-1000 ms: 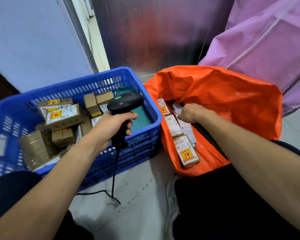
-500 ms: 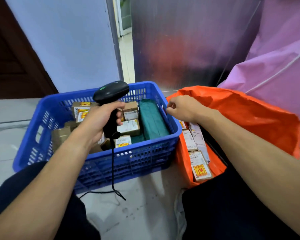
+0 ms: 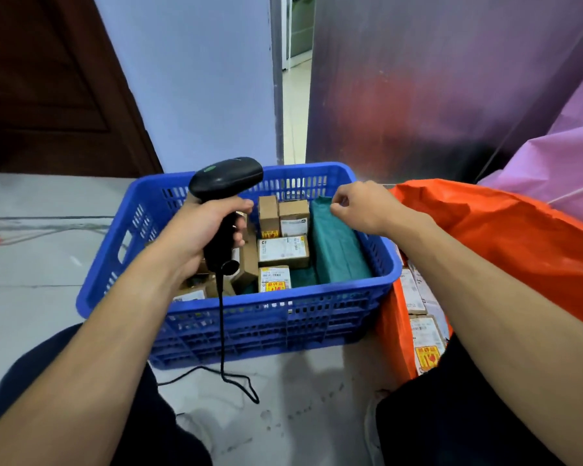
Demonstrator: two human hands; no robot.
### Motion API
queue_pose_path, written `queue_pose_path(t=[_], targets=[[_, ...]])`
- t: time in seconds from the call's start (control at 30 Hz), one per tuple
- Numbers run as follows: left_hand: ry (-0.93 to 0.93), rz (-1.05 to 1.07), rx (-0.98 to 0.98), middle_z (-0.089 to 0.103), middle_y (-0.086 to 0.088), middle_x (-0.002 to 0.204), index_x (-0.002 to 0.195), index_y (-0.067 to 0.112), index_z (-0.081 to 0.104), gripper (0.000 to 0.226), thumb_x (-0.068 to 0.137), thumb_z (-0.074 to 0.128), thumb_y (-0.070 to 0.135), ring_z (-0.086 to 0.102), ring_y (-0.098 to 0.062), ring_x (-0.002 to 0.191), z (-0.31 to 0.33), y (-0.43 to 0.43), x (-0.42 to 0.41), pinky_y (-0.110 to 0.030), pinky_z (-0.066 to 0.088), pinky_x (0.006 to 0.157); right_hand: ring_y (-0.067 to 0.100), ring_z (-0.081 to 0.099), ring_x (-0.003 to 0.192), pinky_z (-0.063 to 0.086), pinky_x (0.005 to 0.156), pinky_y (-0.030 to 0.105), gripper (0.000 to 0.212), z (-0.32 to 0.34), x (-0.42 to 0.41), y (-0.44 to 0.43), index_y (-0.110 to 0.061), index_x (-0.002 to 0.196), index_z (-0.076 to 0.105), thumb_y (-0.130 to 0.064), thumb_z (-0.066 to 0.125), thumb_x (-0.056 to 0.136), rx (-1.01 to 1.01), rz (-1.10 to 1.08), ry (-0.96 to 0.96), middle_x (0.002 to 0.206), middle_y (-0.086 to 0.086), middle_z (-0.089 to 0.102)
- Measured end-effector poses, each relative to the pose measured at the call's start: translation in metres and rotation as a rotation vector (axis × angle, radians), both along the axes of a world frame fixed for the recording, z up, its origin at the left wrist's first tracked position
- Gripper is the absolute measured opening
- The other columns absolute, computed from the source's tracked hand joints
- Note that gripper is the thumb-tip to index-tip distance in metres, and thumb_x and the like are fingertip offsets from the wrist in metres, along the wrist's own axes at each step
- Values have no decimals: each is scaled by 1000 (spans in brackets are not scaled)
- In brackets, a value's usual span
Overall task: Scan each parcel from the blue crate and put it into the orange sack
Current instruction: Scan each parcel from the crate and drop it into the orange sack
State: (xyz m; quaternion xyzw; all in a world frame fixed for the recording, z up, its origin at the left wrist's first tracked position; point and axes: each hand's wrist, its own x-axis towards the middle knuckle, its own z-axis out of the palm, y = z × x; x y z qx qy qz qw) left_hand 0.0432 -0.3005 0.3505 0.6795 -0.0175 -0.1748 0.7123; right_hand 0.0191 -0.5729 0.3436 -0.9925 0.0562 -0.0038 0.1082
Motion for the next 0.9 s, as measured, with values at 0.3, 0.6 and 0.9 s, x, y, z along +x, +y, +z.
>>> queue_pose_path(t=[0.3,0.6,0.9], targets=[[43,99,-4,58,-4,67,99,5,72,15,92,74,18,52,-16,52,6,31,36,-28,53,55,25,63,99,55,91,42,18,-27,48,26,-22,100,71,-30,55,97,109,3,51,104,2,72],[48,83,99,61,-5,65,96,8,73,12,91,77,18,53,-19,54,-3,29,62,-39,51,69,29,61,110,47,88,40,30,-66,114,9,-17,123,63,-33,59,98,-33,51,105,123,5,63],[108,58,99,59,-1,65,95,11,71,11,94,73,22,54,-15,54,-9,19,90,-31,55,63,36,55,125,46,95,43,53,-107,154,13,-10,146,41,-25,58,98,-143,140,182,142,14,52]])
